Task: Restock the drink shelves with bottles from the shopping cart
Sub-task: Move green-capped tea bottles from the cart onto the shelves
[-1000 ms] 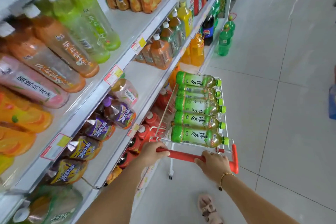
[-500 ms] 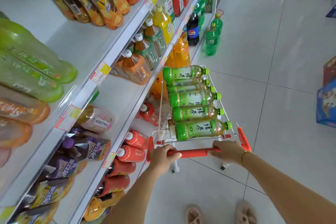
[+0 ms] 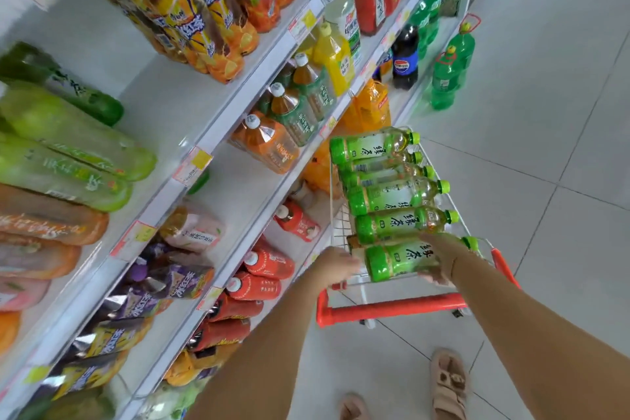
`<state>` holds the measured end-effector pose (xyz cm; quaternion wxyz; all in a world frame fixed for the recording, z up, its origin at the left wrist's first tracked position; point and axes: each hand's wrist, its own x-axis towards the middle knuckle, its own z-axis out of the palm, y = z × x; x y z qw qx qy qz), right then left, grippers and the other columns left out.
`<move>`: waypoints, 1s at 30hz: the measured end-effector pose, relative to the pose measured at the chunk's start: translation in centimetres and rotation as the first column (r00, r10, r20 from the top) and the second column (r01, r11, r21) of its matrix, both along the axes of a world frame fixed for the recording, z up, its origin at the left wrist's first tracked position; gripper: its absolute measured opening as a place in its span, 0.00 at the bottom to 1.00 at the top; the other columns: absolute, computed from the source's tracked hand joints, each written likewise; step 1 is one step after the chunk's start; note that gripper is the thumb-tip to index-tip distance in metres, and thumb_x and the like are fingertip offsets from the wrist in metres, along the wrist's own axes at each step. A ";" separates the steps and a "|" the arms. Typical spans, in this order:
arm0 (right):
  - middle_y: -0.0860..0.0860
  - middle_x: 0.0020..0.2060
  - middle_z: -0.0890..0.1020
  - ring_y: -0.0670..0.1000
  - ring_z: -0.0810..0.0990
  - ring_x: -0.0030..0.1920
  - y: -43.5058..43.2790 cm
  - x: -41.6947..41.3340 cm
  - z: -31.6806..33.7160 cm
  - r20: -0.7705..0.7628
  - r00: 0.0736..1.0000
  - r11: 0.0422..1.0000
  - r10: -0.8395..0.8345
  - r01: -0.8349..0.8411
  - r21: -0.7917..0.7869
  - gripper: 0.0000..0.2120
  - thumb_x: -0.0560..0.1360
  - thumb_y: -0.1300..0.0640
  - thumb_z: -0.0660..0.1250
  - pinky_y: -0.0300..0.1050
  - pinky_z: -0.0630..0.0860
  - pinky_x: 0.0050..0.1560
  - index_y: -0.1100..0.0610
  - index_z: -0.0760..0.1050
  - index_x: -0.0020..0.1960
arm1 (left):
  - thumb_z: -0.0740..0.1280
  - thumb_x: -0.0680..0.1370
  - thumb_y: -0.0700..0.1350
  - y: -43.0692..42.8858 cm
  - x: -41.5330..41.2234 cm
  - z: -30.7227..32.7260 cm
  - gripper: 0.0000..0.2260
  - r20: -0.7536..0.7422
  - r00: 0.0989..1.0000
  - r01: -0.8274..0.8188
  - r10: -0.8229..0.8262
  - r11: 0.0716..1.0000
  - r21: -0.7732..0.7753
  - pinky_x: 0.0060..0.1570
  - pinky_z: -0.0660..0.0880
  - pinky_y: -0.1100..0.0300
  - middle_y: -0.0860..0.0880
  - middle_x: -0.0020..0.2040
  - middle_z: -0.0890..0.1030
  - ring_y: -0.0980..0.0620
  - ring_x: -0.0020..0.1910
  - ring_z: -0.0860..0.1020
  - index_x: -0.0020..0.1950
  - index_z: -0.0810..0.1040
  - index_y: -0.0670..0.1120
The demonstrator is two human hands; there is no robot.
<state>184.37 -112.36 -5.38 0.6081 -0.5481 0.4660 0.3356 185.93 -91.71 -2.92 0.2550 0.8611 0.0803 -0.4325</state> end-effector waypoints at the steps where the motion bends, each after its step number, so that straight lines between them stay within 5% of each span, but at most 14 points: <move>1: 0.64 0.51 0.74 0.56 0.75 0.34 -0.2 0.6 0.1 -0.035 0.997 0.997 -0.062 0.064 0.034 0.29 0.73 0.51 0.69 0.40 0.75 0.24 0.60 0.62 0.69 | 0.65 0.76 0.45 -0.5 1.6 0.3 0.06 0.106 0.991 -0.077 0.079 0.997 -0.019 0.40 0.69 0.62 0.49 0.39 0.78 0.53 0.39 0.74 0.41 0.79 0.45; 6: 0.59 0.52 0.71 0.62 0.76 0.53 0.4 2.0 -1.9 -0.131 0.972 0.979 -0.196 0.201 0.027 0.20 0.73 0.48 0.68 0.52 0.78 0.43 0.58 0.65 0.56 | 0.68 0.75 0.40 -3.6 9.2 1.1 0.10 0.457 0.888 -0.046 0.049 0.999 -0.018 0.47 0.71 0.61 0.46 0.55 0.80 0.51 0.49 0.77 0.57 0.77 0.42; 9: 0.55 0.48 0.78 0.58 0.79 0.51 0.5 2.4 -16.6 -0.070 0.997 0.999 -0.024 0.022 -0.031 0.41 0.51 0.35 0.74 0.57 0.78 0.52 0.61 0.72 0.54 | 0.70 0.74 0.42 -5.3 12.4 0.4 0.19 0.438 0.874 0.168 -0.212 0.976 0.137 0.59 0.72 0.55 0.46 0.64 0.75 0.48 0.61 0.74 0.65 0.72 0.44; 11: 0.53 0.47 0.80 0.55 0.81 0.47 0.8 2.3 -19.7 -0.060 0.998 0.999 -0.031 0.029 -0.031 0.42 0.50 0.33 0.74 0.55 0.80 0.46 0.59 0.75 0.55 | 0.72 0.73 0.44 -6.3 13.8 -0.4 0.25 0.354 0.866 0.313 -0.353 0.935 0.165 0.62 0.70 0.52 0.45 0.67 0.73 0.47 0.64 0.72 0.68 0.70 0.44; 14: 0.58 0.49 0.80 0.58 0.80 0.50 1.2 2.4 -9.1 -0.082 0.991 0.978 -0.109 0.092 -0.190 0.22 0.69 0.43 0.68 0.53 0.79 0.52 0.59 0.73 0.52 | 0.74 0.70 0.47 -7.4 14.4 -1.8 0.31 0.229 0.816 0.494 -0.530 0.846 0.199 0.62 0.70 0.53 0.45 0.68 0.71 0.46 0.65 0.71 0.70 0.67 0.43; 19: 0.57 0.46 0.79 0.56 0.81 0.46 1.5 1.5 -5.1 -0.084 0.956 0.941 -0.280 0.256 -0.223 0.28 0.66 0.46 0.74 0.47 0.80 0.41 0.62 0.74 0.58 | 0.76 0.69 0.48 -7.8 14.0 -4.8 0.34 0.174 0.715 0.580 -0.677 0.714 0.391 0.59 0.73 0.52 0.42 0.67 0.71 0.44 0.64 0.73 0.70 0.66 0.40; 24: 0.52 0.39 0.79 0.50 0.78 0.36 1.8 0.9 -1.7 0.067 0.942 0.885 -0.328 0.331 -0.328 0.27 0.62 0.51 0.78 0.44 0.77 0.35 0.62 0.74 0.55 | 0.75 0.69 0.44 -6.5 13.7 -4.0 0.23 0.286 0.782 0.481 -0.554 0.828 0.288 0.45 0.75 0.58 0.45 0.55 0.78 0.46 0.53 0.78 0.61 0.73 0.41; 27: 0.50 0.44 0.79 0.50 0.78 0.42 2.2 1.2 2.1 0.224 0.953 0.867 -0.202 0.281 -0.411 0.28 0.60 0.51 0.80 0.39 0.72 0.36 0.58 0.71 0.55 | 0.77 0.66 0.47 -3.3 13.2 -1.2 0.25 0.352 0.878 0.329 -0.324 0.943 0.046 0.49 0.76 0.56 0.46 0.55 0.79 0.46 0.53 0.78 0.59 0.74 0.43; 30: 0.49 0.43 0.80 0.49 0.78 0.41 3.0 2.6 7.5 0.354 0.935 0.846 -0.006 0.194 -0.496 0.29 0.60 0.49 0.80 0.38 0.69 0.34 0.55 0.72 0.55 | 0.79 0.65 0.47 0.4 12.5 4.2 0.26 0.410 0.910 0.171 -0.064 0.958 -0.230 0.51 0.76 0.56 0.49 0.53 0.79 0.50 0.52 0.78 0.59 0.74 0.45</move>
